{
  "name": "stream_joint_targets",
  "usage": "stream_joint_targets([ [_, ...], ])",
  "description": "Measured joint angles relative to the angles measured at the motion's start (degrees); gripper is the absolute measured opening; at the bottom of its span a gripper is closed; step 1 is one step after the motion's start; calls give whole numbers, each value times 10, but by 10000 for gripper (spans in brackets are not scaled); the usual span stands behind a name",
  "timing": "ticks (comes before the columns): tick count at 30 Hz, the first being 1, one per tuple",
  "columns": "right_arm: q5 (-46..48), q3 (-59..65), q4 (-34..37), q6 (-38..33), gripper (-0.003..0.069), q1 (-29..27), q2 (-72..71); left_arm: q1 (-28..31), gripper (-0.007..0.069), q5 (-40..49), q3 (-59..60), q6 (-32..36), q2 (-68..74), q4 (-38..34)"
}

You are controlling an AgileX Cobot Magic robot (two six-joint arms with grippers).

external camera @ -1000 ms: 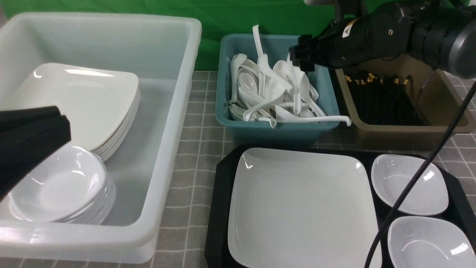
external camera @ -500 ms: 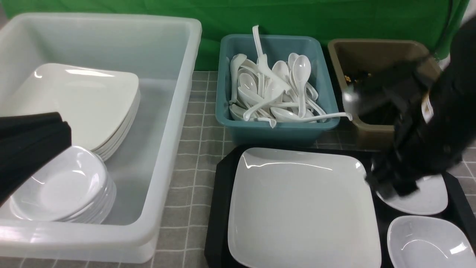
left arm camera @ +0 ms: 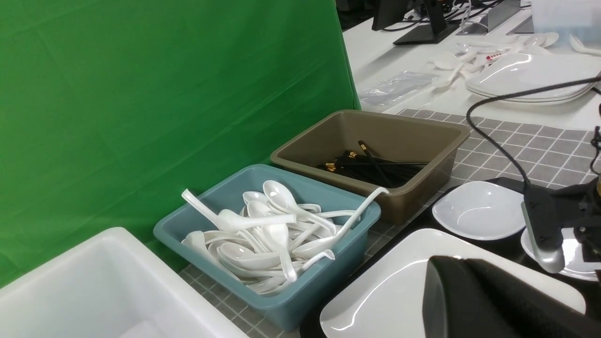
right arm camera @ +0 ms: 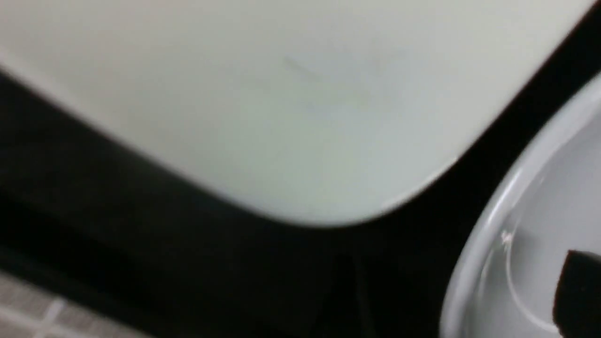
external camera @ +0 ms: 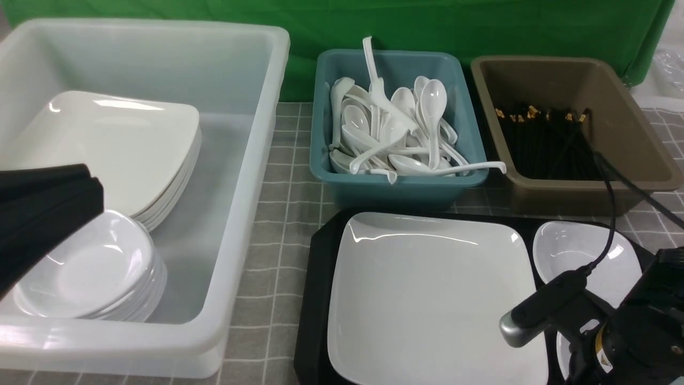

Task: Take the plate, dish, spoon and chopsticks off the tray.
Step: Use the right arm to grab a small plate from the dinner plate, then use the right arm to put the small plate into the large storage box on the left

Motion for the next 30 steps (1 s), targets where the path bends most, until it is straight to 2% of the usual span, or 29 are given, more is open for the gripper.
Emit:
stream_joint_targets([
  [4,-10,-1,-10,2,531,0,17,0,20,1,0,0,0,-1],
  [5,-12,-2,-10,3,473,0,21,0,20,1,0,0,0,-1],
  [6,-12,-2,-10,3,466,0,21,0,20,1,0,0,0,-1],
  [9,-13,-2,-12,4,308,1,22,0,20,5,0,0,0,-1],
  [11,-4,-2,-18,5,244,3,18,0,20,7,0,0,0,-1],
  [13,5,-4,-20,5,232,7,14,0,20,9,0,0,0,-1],
  [16,49,-18,-22,5,173,24,-8,0,20,9,0,-2,0,-1],
  [18,111,-45,-18,9,87,49,-39,0,20,9,0,-2,0,-1],
  [19,139,-60,-12,16,66,60,-54,0,20,9,0,-1,0,0],
  [24,249,-175,7,54,63,124,-113,0,20,18,0,-17,0,17],
  [27,251,-289,17,49,63,169,-117,0,20,39,-4,-85,0,64],
  [28,251,-297,18,47,63,169,-116,0,20,42,-5,-90,0,70],
  [30,206,-386,25,8,63,210,-89,0,20,96,-20,-174,-2,161],
])
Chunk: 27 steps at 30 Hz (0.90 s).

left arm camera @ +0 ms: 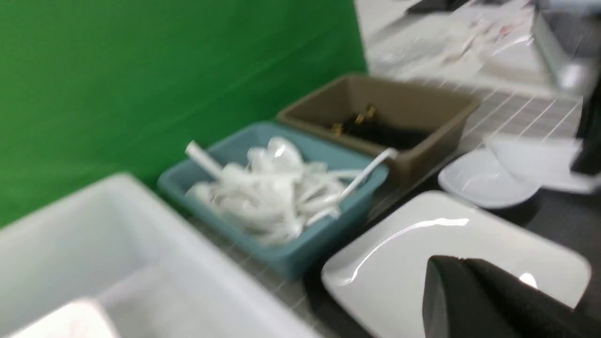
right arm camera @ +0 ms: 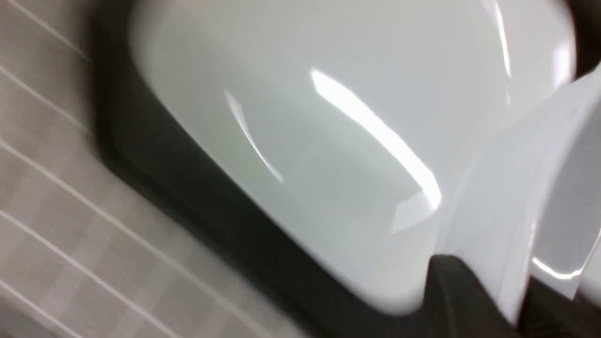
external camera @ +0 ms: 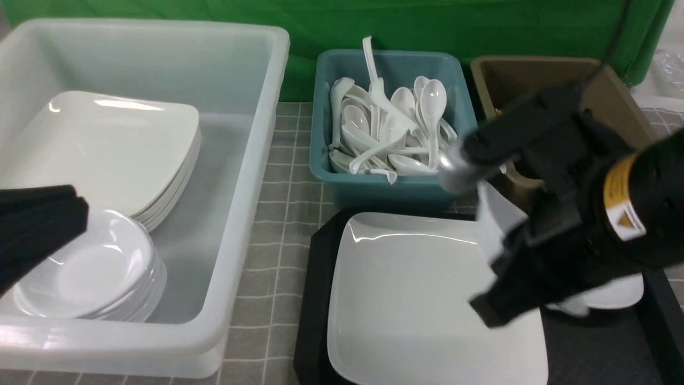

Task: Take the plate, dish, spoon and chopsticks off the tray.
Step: Use the right arm to put the small plate into the large storage box on the left

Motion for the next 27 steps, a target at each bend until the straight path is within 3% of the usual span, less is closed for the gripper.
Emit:
stream_joint_targets([
  [2,-41,-52,1,-35,63,26,28,0,20,41,-13,-58,-7,67],
  [4,-101,-156,8,-115,63,61,106,0,20,115,-30,-148,-33,186],
  [8,-135,-284,34,-199,63,92,223,0,20,171,-43,-213,-89,256],
  [11,-135,-407,52,-257,63,113,336,0,20,205,-45,-225,-143,265],
  [16,-111,-552,67,-293,63,125,470,0,20,231,-45,-231,-196,256],
  [23,-107,-633,66,-310,81,126,589,0,20,236,-46,-222,-211,220],
  [25,-107,-635,65,-310,109,127,600,0,20,236,-46,-213,-211,212],
  [27,-108,-637,66,-310,201,127,607,0,20,233,-46,-201,-211,206],
])
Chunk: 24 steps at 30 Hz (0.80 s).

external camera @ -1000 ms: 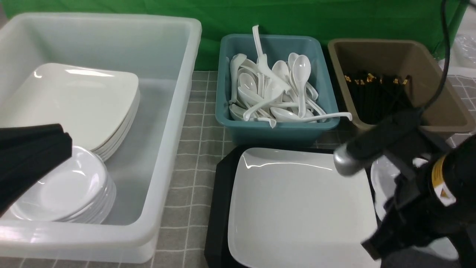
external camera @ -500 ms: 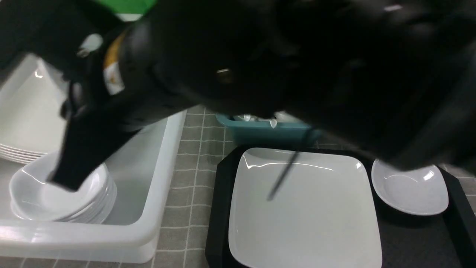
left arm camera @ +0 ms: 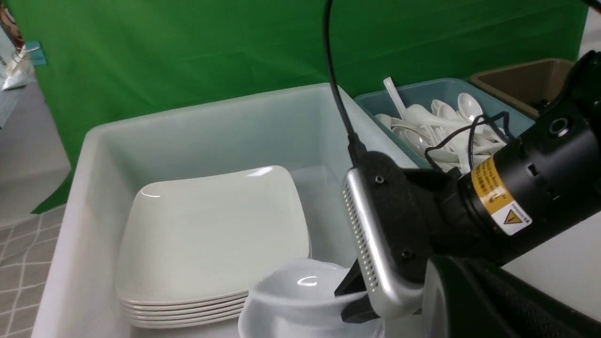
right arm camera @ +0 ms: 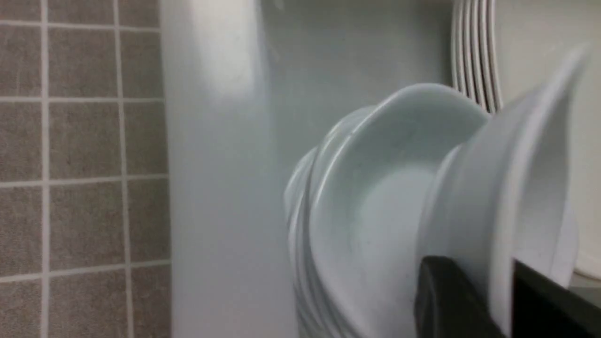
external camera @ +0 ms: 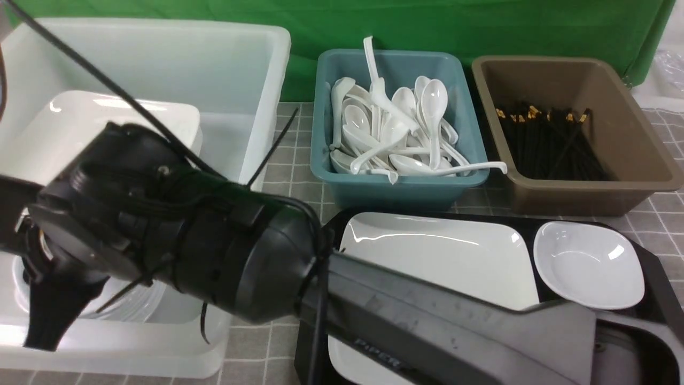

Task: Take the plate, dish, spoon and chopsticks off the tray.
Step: Use the right arm to put the small plate into the large storage box on the left, then use the right arm to grab a small plate from the dinner plate

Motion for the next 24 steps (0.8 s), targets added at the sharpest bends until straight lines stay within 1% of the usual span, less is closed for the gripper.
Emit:
stream_joint_targets([
  [2,4,-2,0,0,337,1,1,0,20,-3,0,2,0,-1],
  [5,31,-2,-1,0,521,1,-4,0,20,-10,0,3,0,-8],
  [6,46,-2,-1,0,572,2,-10,0,20,-12,0,4,0,-12],
  [7,53,-2,-2,0,580,2,-12,0,20,-13,0,4,0,-12],
  [8,78,-2,-2,0,622,2,-27,0,20,-18,0,11,0,-20],
  [9,108,-2,-2,0,634,2,-43,0,20,-22,0,18,1,-28],
  [10,113,-2,-2,0,636,2,-50,0,20,-24,0,20,1,-31],
  [11,157,-2,-3,2,619,2,-82,0,20,-33,0,30,6,-45],
  [13,203,0,-19,21,549,-1,-124,0,20,-54,3,42,18,-60],
  [15,203,12,-31,41,476,-6,-153,0,20,-72,7,48,30,-73],
  [16,203,27,-35,48,395,-12,-180,0,20,-89,11,56,42,-86],
  [18,203,60,-40,62,298,-27,-214,0,20,-116,18,74,67,-109],
  [19,203,100,-42,74,245,-39,-242,0,20,-131,22,90,84,-128],
  [20,203,107,-42,75,239,-43,-247,0,20,-132,22,90,87,-131],
  [21,203,162,-43,82,219,-56,-279,0,20,-143,25,102,107,-146],
  [22,203,217,-43,86,216,-72,-310,0,20,-153,26,119,127,-166],
  [24,203,321,-44,93,240,-105,-365,0,20,-160,26,131,150,-182],
])
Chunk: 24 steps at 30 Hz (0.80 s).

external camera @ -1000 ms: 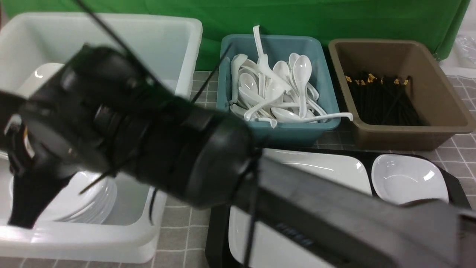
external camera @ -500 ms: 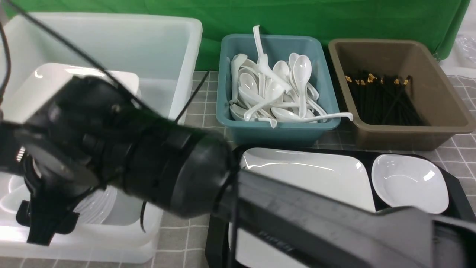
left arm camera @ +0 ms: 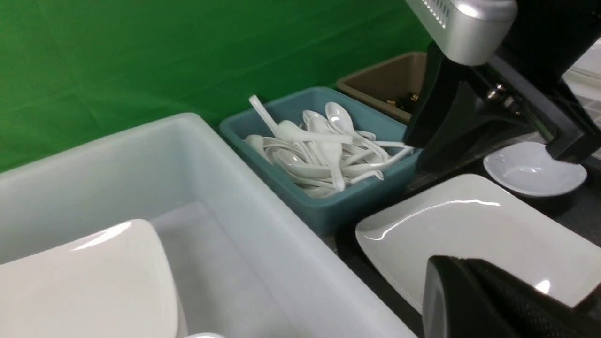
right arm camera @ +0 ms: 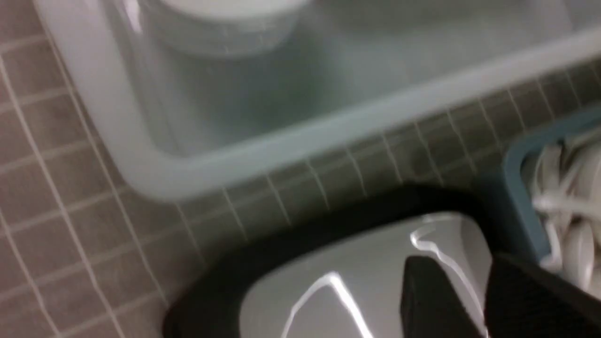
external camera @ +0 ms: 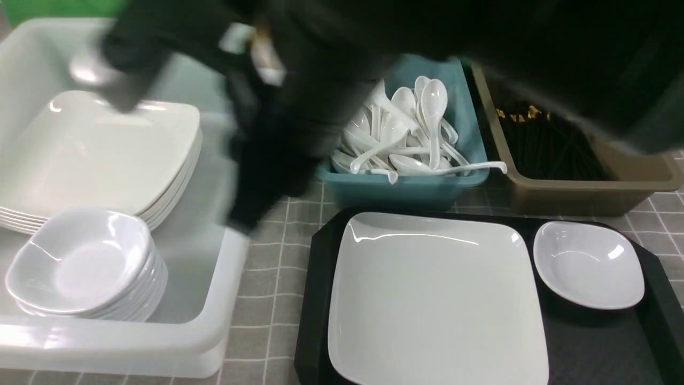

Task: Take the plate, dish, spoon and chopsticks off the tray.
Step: Use the right arm to grab a small plate from the dinner plate

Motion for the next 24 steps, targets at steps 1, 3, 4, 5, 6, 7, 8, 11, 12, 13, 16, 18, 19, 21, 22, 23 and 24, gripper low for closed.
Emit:
stream_joint_targets([
  [1,0,11,0,1,244,-8,-6,0,20,-2,0,4,7,-4],
  [3,-1,133,-6,5,288,-62,-65,0,20,-10,0,14,27,-16],
  [4,-1,177,-9,7,304,-79,-85,0,20,-11,0,19,31,-21],
  [5,-4,242,-12,9,328,-122,-111,0,20,-12,0,24,39,-27],
  [6,-4,263,-13,9,335,-128,-119,0,20,-13,0,25,39,-28],
  [7,-17,333,-17,9,360,-175,-143,0,20,-15,0,33,43,-36],
  [8,-39,369,-18,8,374,-201,-153,0,20,-18,0,36,44,-39],
  [11,-148,478,-17,-6,430,-289,-168,0,20,-34,2,41,44,-44],
  [12,-191,510,-16,-15,452,-315,-168,0,20,-42,2,43,44,-44],
  [13,-230,526,-16,-21,464,-330,-167,0,20,-47,3,44,44,-44],
  [16,-294,558,-15,-44,482,-360,-159,0,20,-53,3,46,44,-44],
  [18,-325,564,-16,-67,484,-372,-145,0,20,-54,5,46,44,-44],
  [19,-333,564,-17,-79,485,-374,-134,0,20,-55,5,46,44,-44],
  [21,-343,564,-19,-89,485,-379,-112,0,20,-55,5,46,44,-44],
  [22,-347,564,-21,-92,485,-380,-96,0,20,-55,5,46,44,-44],
  [23,-352,565,-27,-93,485,-380,-84,0,20,-54,5,46,44,-47],
  [24,-355,565,-35,-93,485,-380,-73,0,20,-53,5,46,44,-49],
])
